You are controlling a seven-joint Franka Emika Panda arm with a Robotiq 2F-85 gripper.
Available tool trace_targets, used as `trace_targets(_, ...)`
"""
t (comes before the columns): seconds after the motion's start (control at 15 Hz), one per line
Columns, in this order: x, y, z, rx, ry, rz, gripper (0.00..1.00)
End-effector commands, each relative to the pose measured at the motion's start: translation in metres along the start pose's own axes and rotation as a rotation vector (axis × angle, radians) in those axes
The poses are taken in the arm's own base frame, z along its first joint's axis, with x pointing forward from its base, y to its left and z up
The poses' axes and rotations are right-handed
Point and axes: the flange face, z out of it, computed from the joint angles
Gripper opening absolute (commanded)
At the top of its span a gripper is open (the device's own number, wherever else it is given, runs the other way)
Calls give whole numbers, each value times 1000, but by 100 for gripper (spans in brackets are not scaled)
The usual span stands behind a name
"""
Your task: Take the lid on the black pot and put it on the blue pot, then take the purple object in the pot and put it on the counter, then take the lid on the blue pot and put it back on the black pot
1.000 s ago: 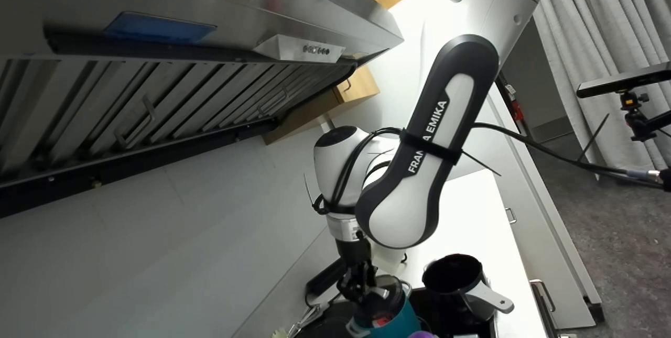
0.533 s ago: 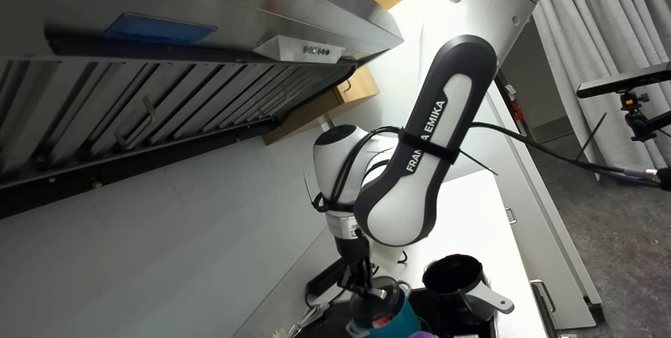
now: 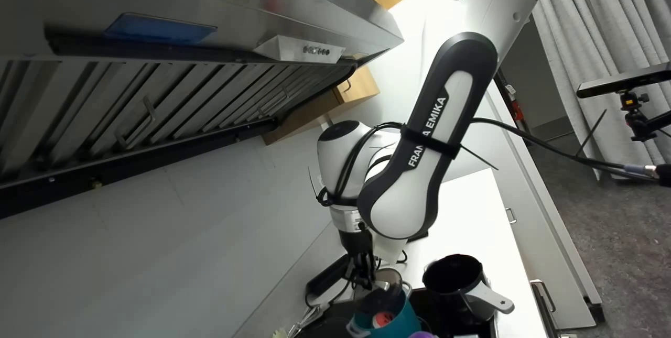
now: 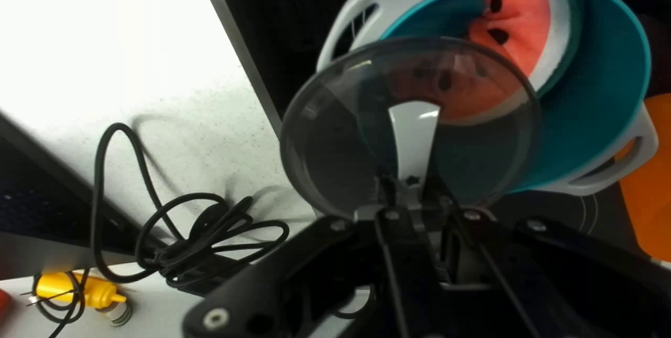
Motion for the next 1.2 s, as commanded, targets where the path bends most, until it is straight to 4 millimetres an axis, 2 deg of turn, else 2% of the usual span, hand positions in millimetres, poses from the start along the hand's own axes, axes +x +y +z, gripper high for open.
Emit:
trace_targets(0.0, -11, 11, -22, -18, -4, 54, 4)
trace_targets(0.53, -43, 25, -49, -26, -7, 145, 4)
trace_targets(0.8, -65, 37, -55, -42, -19, 200, 4)
trace_targets(1.13, -86, 64, -55, -68, -20, 289, 4)
